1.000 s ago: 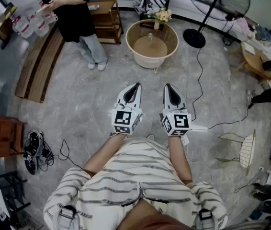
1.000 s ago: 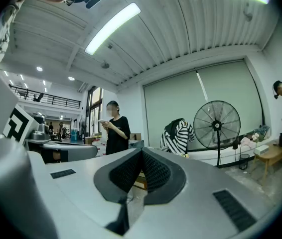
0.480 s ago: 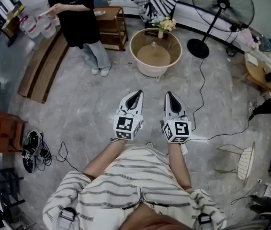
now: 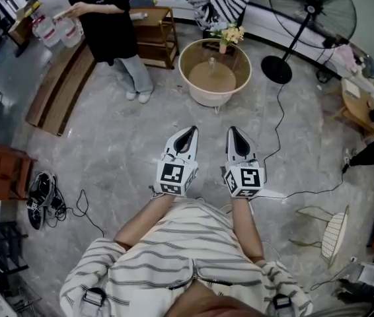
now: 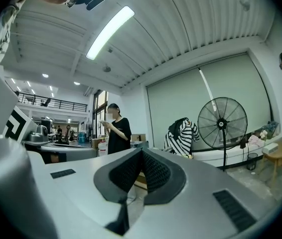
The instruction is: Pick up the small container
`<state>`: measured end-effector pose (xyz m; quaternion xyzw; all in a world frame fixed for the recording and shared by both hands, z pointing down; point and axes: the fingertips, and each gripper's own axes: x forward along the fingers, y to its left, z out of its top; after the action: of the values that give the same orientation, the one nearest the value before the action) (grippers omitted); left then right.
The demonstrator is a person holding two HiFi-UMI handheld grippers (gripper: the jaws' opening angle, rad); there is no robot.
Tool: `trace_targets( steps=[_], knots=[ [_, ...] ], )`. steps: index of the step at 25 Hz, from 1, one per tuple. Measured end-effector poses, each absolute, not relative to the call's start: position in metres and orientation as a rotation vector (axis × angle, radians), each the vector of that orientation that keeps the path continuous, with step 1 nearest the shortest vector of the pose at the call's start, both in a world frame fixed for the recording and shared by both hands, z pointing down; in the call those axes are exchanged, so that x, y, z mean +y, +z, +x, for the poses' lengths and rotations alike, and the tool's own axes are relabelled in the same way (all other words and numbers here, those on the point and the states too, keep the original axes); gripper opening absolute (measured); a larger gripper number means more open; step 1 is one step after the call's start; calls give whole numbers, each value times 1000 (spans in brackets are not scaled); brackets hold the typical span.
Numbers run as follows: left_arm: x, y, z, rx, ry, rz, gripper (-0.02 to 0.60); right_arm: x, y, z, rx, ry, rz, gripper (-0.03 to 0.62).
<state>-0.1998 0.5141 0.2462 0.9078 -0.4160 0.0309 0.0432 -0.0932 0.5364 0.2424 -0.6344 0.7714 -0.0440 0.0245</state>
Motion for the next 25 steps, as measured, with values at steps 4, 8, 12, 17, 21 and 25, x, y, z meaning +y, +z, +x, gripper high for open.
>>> trace_targets(
  steps=[4,8,12,17,21,25],
  knots=[
    [504,253,-189,-1276,113,2758,3,524,249,-83,2397,-164,-1952,9],
    [476,265,-183,-1274,127,2739,2,498,259,-77,2409,-187,-1950,9],
    [433,276,-170,-1270,128,2727,3,455,266,-60,2398,-199,-1960,9],
    [348,288,-149,-1260,138,2712,3,376,272,-36,2393,-184,-1993,9],
    [266,290,-137,-1230,164,2715,3,298,271,-21,2382,-189,-2025,9],
    [182,286,-130,-1209,211,2724,3,218,258,-10,2351,-178,-2064,9]
  ],
)
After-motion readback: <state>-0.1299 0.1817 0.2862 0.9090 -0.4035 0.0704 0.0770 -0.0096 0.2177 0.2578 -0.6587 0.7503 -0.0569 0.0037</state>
